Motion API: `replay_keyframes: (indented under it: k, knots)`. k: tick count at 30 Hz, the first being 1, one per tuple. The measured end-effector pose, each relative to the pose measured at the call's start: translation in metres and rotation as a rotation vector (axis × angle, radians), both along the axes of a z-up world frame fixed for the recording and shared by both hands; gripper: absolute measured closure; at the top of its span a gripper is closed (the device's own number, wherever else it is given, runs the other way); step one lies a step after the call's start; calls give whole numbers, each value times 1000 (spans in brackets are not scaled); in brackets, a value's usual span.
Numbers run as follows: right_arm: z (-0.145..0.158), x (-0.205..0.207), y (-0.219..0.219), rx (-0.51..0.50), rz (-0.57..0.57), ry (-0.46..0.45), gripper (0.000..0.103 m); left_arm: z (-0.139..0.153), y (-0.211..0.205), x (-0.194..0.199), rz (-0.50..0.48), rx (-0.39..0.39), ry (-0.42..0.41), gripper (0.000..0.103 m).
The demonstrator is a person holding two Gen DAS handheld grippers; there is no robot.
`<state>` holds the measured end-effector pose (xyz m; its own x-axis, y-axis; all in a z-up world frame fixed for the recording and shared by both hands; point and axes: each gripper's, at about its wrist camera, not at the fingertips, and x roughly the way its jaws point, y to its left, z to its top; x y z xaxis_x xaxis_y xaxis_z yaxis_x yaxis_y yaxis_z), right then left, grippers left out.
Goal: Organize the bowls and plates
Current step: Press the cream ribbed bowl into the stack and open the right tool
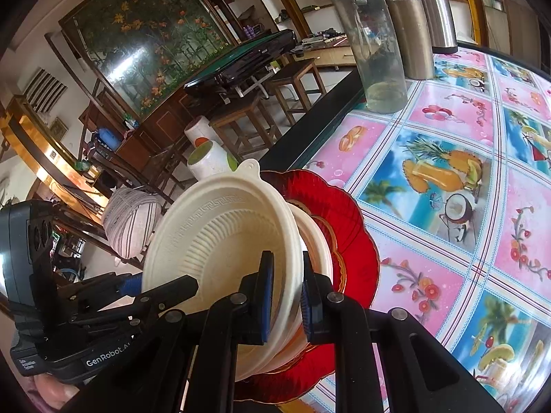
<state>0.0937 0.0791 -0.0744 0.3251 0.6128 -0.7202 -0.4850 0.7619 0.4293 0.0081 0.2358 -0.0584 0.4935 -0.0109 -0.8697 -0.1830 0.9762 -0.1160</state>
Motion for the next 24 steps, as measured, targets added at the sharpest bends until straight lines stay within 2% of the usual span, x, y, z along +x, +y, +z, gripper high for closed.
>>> replay_keyframes:
  k: [6, 12, 17, 20, 24]
  knots:
    - [0, -1, 1, -9, 9, 4, 86, 0, -1, -1, -1, 0, -1, 68]
    - [4, -11, 9, -19, 67, -28, 80, -1, 5, 0, 10, 6, 6, 64]
    - [4, -8, 5, -29, 65, -18, 68, -2, 2, 1, -5, 20, 16, 64]
    - [10, -11, 1, -55, 39, -66, 65, -1, -1, 1, -13, 44, 15, 64]
    - [13, -10, -6, -37, 29, -85, 62, -1, -7, 2, -15, 70, 14, 64]
